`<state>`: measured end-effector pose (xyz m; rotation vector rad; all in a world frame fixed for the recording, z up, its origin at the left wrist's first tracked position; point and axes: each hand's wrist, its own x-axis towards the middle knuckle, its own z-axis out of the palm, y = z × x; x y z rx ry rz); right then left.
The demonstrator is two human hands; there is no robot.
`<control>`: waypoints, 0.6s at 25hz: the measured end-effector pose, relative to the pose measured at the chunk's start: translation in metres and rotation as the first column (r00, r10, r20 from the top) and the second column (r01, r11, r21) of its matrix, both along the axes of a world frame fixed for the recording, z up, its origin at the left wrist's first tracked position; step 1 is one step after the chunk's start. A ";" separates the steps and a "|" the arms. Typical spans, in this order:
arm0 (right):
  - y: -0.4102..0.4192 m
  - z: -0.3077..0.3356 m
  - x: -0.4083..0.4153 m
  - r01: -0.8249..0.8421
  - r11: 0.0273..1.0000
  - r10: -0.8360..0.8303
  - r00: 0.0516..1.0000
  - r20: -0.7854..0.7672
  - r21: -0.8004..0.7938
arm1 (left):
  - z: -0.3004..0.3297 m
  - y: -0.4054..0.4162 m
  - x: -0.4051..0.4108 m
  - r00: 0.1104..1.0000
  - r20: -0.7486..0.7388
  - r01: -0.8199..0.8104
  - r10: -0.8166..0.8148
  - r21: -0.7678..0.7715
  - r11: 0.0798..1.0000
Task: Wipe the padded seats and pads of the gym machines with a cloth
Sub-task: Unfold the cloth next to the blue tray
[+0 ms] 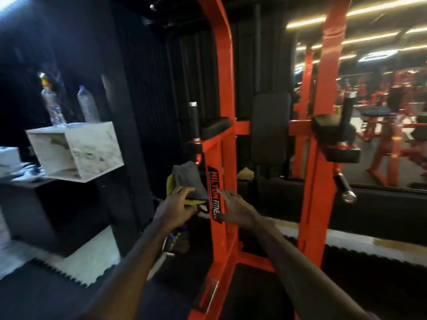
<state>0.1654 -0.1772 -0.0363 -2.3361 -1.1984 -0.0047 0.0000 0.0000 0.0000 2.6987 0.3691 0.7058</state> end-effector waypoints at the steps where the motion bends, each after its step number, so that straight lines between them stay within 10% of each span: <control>1: 0.025 -0.007 0.008 -0.001 1.000 0.001 1.000 -0.026 0.011 | -0.002 0.018 0.008 0.999 0.040 -0.029 0.030 -0.010 1.000; 9: 0.169 -0.072 0.085 0.205 0.976 -0.203 0.979 -0.028 0.070 | -0.028 0.121 0.082 0.981 0.122 -0.120 0.152 -0.238 0.964; 15: 0.164 -0.082 0.137 -0.002 0.945 -0.010 0.999 0.033 0.328 | -0.065 0.118 0.125 0.908 0.400 0.077 0.127 -0.456 0.887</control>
